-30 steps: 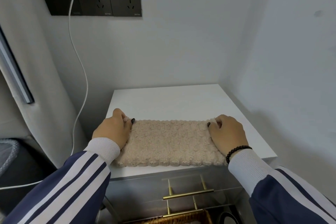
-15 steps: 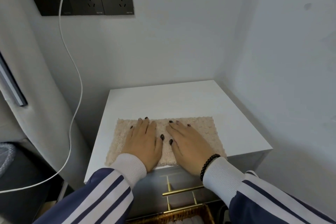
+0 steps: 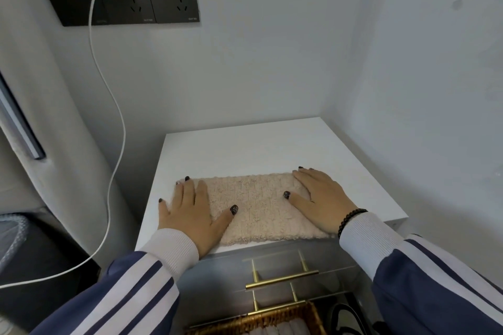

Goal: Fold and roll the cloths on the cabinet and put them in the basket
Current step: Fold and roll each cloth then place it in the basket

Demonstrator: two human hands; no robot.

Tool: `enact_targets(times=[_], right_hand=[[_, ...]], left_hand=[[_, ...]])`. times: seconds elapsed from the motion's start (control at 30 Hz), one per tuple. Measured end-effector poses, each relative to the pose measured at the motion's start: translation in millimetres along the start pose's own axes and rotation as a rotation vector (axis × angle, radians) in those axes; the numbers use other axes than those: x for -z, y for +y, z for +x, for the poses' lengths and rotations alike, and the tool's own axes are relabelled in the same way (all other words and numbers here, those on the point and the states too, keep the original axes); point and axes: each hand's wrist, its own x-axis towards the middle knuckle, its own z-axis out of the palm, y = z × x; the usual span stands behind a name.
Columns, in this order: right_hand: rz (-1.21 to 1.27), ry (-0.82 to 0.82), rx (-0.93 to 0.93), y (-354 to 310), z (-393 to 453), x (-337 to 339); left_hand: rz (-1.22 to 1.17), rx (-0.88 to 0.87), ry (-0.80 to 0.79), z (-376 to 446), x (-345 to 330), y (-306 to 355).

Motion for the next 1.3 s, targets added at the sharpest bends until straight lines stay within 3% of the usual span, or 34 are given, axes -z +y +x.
enact_targets(times=[0.13, 0.3, 0.53, 0.8, 0.93, 1.07, 1.17, 1.3], right_hand=[[0.112, 0.063, -0.072, 0, 7, 8], [0.297, 0.12, -0.144, -2, 12, 6], [0.514, 0.25, -0.188, 3, 4, 16], [0.377, 0.453, -0.114, -2, 8, 7], [0.399, 0.418, -0.183, 1, 15, 0], [0.383, 0.435, -0.218, 4, 22, -5], [0.331, 0.444, -0.196, 1, 22, -5], [0.232, 0.433, -0.174, 1, 21, -3]], left_hand=[[0.077, -0.088, 0.088, -29, -2, 13], [0.075, -0.276, 0.055, -52, -23, 16], [-0.019, -0.338, -0.036, -23, -9, -4], [-0.163, -0.136, 0.113, 1, 10, -16], [-0.251, -0.008, 0.205, 7, 12, -18], [-0.49, 0.142, 0.21, 15, 16, -18], [-0.648, 0.171, 0.263, 20, 19, -18], [-0.65, 0.138, 0.389, 27, 20, -17]])
